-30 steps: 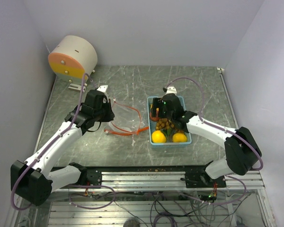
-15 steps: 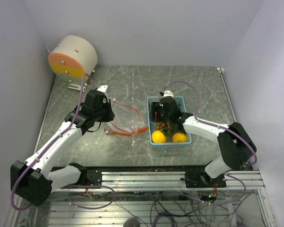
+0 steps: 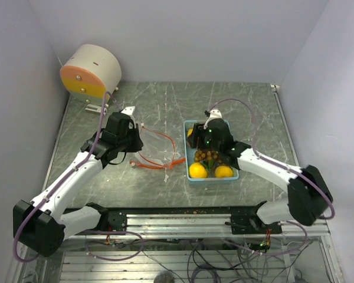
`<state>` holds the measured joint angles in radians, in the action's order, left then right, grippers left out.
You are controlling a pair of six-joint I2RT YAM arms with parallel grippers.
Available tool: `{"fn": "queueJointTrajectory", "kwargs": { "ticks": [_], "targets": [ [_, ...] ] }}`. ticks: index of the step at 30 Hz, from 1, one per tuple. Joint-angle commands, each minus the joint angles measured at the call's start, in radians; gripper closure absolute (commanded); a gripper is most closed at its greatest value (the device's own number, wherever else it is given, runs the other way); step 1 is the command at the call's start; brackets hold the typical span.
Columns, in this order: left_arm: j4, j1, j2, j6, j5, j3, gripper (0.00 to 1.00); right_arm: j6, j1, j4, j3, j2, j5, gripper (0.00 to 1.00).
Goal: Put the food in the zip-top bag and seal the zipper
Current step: Pick up the fake fruit from the bin, then place the fake fruit in the zipper food storage bag.
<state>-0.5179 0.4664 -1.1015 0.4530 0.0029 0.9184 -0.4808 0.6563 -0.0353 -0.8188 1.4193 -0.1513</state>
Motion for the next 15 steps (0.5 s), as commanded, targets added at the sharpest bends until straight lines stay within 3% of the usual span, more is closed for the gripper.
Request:
{"fn": "queueJointTrajectory", "kwargs": {
  "ticks": [1,6,11,15],
  "targets": [
    [0.03,0.009,0.01,-0.006,-0.011,-0.014,0.93,0.027,0.0,-0.038,0.01,-0.148,0.107,0.7],
    [0.033,0.009,0.002,-0.006,-0.008,-0.013,0.93,0.038,0.063,-0.135,0.028,-0.22,0.328,0.71],
    [0.032,0.009,0.001,-0.006,-0.011,-0.01,0.93,0.112,0.255,-0.135,-0.046,-0.163,0.285,0.68],
    [0.032,0.011,0.002,-0.006,-0.008,-0.013,0.93,0.09,0.274,-0.182,-0.08,-0.074,0.291,0.66]
  ]
}}
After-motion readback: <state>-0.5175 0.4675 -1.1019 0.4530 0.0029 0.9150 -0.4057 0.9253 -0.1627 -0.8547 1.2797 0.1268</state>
